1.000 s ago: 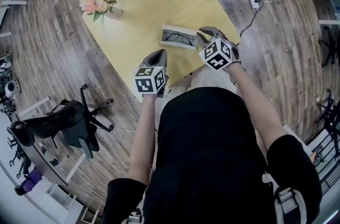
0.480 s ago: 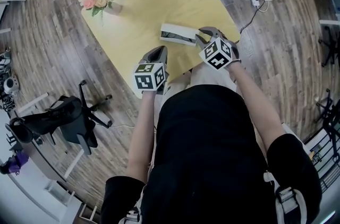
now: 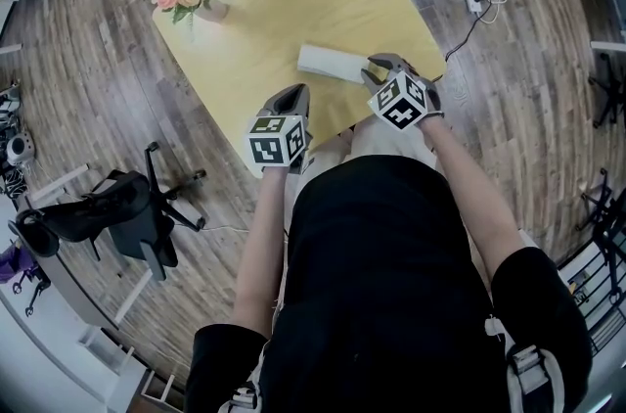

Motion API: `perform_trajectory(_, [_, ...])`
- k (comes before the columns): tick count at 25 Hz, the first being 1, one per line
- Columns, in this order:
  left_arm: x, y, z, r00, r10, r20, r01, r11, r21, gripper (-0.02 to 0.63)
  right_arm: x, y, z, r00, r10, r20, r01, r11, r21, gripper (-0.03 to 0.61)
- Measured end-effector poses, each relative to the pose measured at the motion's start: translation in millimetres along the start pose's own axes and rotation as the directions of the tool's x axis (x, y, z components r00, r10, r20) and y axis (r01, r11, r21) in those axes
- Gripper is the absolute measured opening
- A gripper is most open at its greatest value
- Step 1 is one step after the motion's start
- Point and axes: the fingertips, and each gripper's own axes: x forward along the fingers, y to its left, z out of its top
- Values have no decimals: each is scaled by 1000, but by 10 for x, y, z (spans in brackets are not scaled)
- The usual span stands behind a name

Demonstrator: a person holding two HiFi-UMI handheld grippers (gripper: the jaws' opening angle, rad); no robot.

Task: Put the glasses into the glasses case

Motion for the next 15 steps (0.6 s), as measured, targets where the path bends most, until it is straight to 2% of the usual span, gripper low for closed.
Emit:
perform_trajectory(9, [-53, 16, -12, 1000, 7, 12, -7, 1000, -2, 25, 0, 33, -14, 1000, 1, -2, -1, 1000, -10, 118])
perform_trajectory(15, [-68, -33, -32, 1000, 14, 22, -14, 1000, 2, 25, -72, 70, 54, 999, 11, 34, -10, 1000, -29, 111])
